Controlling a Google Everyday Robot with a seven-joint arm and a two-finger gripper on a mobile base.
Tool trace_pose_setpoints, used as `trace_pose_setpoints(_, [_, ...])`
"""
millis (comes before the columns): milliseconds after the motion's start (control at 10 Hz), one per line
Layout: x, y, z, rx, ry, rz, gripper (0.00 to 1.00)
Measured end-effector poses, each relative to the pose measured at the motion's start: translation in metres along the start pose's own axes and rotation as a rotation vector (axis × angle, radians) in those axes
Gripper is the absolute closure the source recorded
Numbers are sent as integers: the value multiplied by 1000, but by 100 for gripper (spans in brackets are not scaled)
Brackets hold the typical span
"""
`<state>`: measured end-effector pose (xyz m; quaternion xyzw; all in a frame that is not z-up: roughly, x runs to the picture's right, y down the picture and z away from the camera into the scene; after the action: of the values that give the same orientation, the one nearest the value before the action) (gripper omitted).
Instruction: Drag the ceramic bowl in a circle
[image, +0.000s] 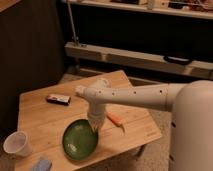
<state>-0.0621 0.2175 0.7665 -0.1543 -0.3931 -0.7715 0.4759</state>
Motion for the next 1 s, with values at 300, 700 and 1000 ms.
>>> trace_pose_setpoints(300, [30, -28, 26, 39, 45, -45, 82])
trace_pose_setpoints(700, [124, -42, 26, 41, 151, -125, 82])
trace_pose_setpoints(1000, [172, -3, 6, -15, 199, -132, 82])
